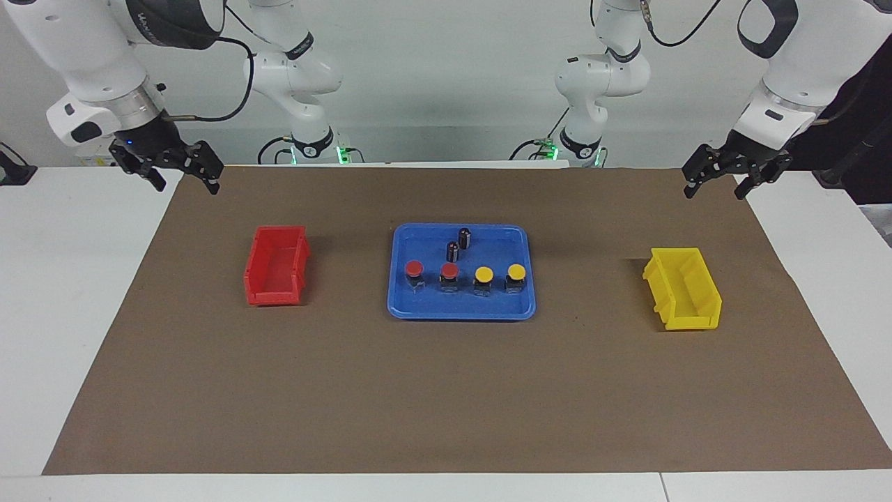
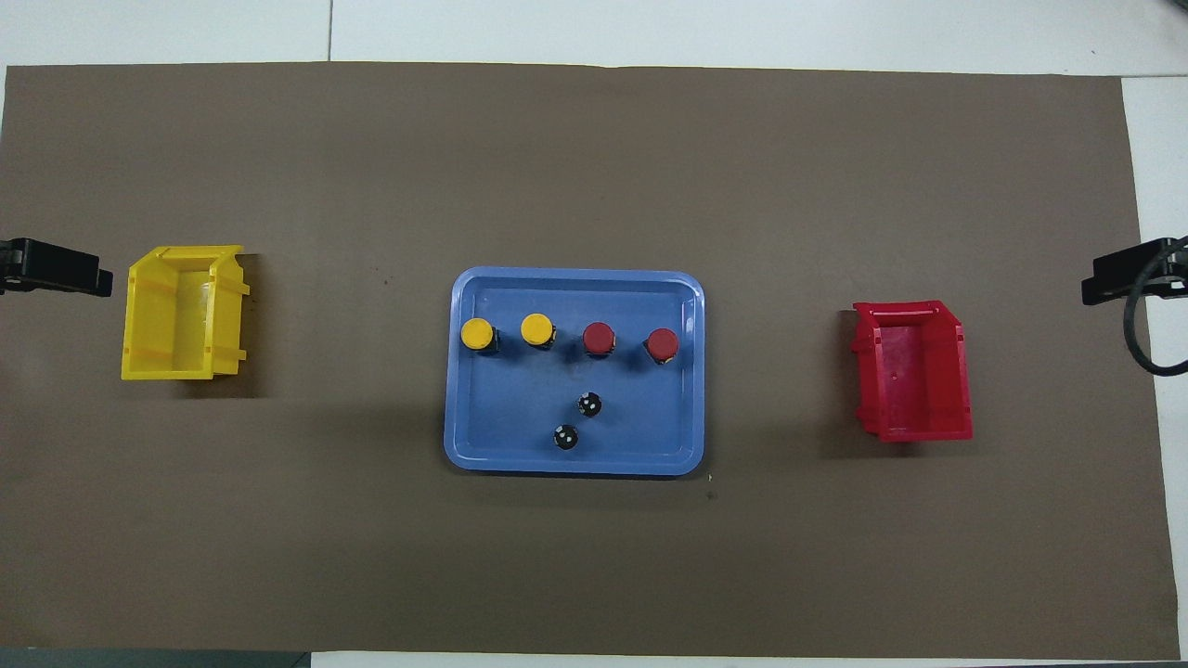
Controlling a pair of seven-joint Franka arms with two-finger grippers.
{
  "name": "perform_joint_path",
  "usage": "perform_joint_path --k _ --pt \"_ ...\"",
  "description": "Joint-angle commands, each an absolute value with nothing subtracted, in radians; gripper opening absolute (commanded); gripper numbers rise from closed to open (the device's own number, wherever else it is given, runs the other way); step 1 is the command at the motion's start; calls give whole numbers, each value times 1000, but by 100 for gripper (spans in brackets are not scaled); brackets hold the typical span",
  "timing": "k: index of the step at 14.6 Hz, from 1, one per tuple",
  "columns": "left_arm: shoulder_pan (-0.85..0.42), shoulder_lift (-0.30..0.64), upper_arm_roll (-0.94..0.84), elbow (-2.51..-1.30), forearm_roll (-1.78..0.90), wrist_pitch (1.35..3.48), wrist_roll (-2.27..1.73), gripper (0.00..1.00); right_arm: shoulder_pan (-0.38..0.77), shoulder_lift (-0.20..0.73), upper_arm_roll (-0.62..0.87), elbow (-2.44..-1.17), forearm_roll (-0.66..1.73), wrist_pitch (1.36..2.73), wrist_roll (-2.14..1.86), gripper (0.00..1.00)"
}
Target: Sort red and yellow buttons by color
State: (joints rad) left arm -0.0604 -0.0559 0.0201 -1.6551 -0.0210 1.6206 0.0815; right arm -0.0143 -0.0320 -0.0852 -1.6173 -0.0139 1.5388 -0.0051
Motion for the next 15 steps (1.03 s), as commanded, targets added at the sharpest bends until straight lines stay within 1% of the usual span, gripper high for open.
perform_joint_path --k 1,9,11,13,15 --pt "-60 -63 23 -1654 -26 1605 89 100 -14 -46 -83 -1628 -18 1535 -15 100" --pt "-60 -63 23 -1654 -26 1606 89 100 -12 -46 -81 -1626 -20 1532 -21 100" --pt "-60 -63 23 -1654 -26 1605 89 100 14 -32 -77 -1585 -23 1534 -18 100" --pt "-60 -63 23 -1654 -26 1605 89 100 78 21 -75 -1498 -11 1526 21 100" --pt "-60 -63 23 -1654 -26 1605 89 100 158 92 -71 -1428 -12 1520 150 100"
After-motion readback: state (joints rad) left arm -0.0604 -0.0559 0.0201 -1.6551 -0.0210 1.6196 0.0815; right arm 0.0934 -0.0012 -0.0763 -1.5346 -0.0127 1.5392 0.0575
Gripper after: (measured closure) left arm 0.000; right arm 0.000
